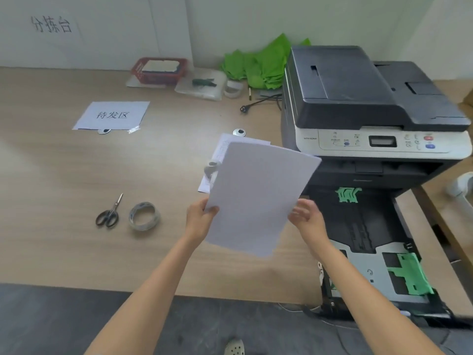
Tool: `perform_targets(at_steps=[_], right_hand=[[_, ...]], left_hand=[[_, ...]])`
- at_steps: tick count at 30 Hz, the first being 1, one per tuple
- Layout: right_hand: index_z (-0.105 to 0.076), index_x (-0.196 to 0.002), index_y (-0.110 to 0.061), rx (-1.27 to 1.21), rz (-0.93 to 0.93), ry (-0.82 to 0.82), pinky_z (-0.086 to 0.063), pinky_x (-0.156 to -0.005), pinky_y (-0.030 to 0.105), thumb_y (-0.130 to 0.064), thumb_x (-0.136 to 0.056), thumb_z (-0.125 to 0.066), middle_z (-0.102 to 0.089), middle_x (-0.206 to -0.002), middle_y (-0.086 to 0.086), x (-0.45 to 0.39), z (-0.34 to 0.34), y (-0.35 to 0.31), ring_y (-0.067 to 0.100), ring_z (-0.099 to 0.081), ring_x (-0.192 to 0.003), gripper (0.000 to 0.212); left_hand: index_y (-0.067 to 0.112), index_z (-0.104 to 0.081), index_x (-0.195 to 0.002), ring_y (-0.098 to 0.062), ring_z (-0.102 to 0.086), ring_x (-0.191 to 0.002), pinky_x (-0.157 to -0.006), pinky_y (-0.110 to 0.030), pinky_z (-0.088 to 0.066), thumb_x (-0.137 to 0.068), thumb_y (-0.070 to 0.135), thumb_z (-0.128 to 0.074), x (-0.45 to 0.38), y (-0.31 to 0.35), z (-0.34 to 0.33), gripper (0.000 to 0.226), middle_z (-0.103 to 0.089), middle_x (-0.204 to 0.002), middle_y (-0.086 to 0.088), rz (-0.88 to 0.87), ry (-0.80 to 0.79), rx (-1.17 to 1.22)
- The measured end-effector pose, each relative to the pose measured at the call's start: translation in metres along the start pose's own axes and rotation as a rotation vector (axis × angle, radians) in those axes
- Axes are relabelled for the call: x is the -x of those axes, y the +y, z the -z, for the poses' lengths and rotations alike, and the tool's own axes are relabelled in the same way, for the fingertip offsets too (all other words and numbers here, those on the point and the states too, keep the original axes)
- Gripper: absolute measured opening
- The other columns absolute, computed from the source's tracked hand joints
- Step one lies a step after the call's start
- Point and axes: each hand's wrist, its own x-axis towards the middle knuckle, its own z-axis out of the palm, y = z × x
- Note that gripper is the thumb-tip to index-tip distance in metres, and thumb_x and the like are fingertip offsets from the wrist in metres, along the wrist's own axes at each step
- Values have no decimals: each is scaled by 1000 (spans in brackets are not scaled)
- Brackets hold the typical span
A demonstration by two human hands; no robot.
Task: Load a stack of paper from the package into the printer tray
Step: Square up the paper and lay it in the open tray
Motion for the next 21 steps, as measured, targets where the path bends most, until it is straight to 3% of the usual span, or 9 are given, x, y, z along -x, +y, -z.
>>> perform_targets(at_steps=[3,5,9,11,13,15,17,19,21], right_hand=[[-29,-134,-14,-72,37,127,-46,-84,25,-6,-76,-73,-51,-119,2,-7,12,-26,16,-54,-105,73],[-29,-135,-20,90,199,202,-39,-93,28,-15,-72,-77,-47,-125,-4,-8,20,-46,12,-49,-113,80],[-57,-116,-16,438,543,185,-43,-93,29,-22,-76,-73,-62,-116,-2,-12,28,-75,10,-55,-106,44],[-67,-100,-25,378,461,-36,-49,-76,20,-22,-82,-69,-69,-94,-8,-10,27,-83,6,-63,-87,19],[-70,-90,-29,307,393,-146,-46,-61,9,-13,-84,-66,-69,-76,-16,-11,25,-82,-2,-61,-69,18],[-73,-87,-26,222,360,-138,-45,-55,6,-7,-83,-65,-69,-69,-22,-12,26,-76,-7,-61,-60,21],[-73,-83,-26,177,354,-116,-48,-56,14,-7,-83,-64,-69,-70,-14,-13,30,-70,-2,-61,-60,21],[-73,-80,-24,149,348,-107,-47,-60,23,-7,-84,-63,-70,-73,-5,-16,36,-65,9,-60,-65,21],[-73,-77,-29,111,332,-100,-48,-59,21,-6,-85,-62,-71,-74,-7,-19,41,-62,8,-60,-66,26]], left_hand=[[13,-61,-73,-20,-40,-63,-55,-23,-32,-80,-3,-52,-9,25,17,20,-51,-66,-4,-142,-73,-180],[13,-64,-83,-23,-41,-65,-58,-31,-35,-82,-2,-50,-12,41,25,21,-54,-70,-8,-216,-106,-305],[16,-67,-104,-35,-52,-74,-65,-40,-43,-85,4,-48,-16,67,30,29,-63,-80,-19,-330,-95,-594],[18,-67,-105,-34,-54,-78,-64,-36,-37,-86,6,-47,-16,74,29,30,-63,-80,-14,-363,-115,-670],[18,-66,-101,-34,-54,-78,-62,-33,-34,-86,7,-47,-14,77,27,26,-56,-75,-7,-383,-146,-722],[20,-66,-97,-32,-54,-77,-62,-33,-36,-85,13,-52,-15,75,30,19,-57,-75,-3,-359,-149,-712],[26,-67,-96,-27,-58,-80,-67,-34,-42,-82,20,-61,-21,67,39,16,-66,-83,0,-297,-100,-653],[33,-63,-101,-19,-63,-81,-71,-30,-48,-75,20,-70,-26,54,49,30,-69,-86,7,-232,-1,-465],[37,-53,-116,-9,-65,-78,-70,-18,-51,-69,13,-78,-27,41,57,58,-67,-89,11,-156,99,-134]])
